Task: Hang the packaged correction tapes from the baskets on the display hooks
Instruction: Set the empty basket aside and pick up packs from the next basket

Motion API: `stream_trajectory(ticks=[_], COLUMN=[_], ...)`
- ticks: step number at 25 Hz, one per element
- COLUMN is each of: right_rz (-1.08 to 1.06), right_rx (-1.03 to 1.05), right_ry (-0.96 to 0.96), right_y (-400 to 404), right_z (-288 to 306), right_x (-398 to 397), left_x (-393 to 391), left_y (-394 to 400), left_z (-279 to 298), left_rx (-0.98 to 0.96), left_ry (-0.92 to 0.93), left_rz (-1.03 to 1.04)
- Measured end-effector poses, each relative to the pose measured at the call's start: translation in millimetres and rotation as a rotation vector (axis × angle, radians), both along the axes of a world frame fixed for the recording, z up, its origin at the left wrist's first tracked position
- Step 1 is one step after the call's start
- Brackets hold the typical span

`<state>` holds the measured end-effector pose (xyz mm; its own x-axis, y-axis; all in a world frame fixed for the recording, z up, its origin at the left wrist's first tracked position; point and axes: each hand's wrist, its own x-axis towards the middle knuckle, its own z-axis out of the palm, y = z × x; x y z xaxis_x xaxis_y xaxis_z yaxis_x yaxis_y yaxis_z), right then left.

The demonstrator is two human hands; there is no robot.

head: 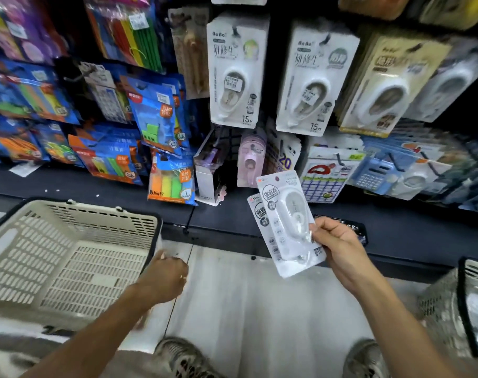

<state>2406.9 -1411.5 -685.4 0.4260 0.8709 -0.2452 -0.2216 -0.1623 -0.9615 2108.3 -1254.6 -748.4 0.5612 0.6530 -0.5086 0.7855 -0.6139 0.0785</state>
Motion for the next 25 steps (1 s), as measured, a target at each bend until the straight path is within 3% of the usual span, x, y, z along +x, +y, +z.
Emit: stream_trajectory(ticks=[2,4,7,15,19,25], right_rz=[-0.024,-0.042,-0.061,-0.462,-0.461,-0.666], right_rx=[0.083,0.148,0.178,0.310,0.307,0.137], right_ry=[0.037,0.044,-0.045,-0.263,-0.259,-0.269], right_y=[2,-1,-15,-63,-60,-42], right_z=[11,31,66,164,158,149], right_x=[-5,-5,3,107,133,172], left_x=[31,76,144,258,303,334], left_y=[-14,-31,-57,-47,-49,-28], left_z=[33,75,136,238,227,220], left_rx=[-0.457,-0.865,-0.922,-0.748,-0.781,-0.813], left_ry=[-0.603,-1.004,-1.245,-1.509,-1.499,-1.581], left_rz=[0.487,0.671,0.638,0.560,0.593,0.603])
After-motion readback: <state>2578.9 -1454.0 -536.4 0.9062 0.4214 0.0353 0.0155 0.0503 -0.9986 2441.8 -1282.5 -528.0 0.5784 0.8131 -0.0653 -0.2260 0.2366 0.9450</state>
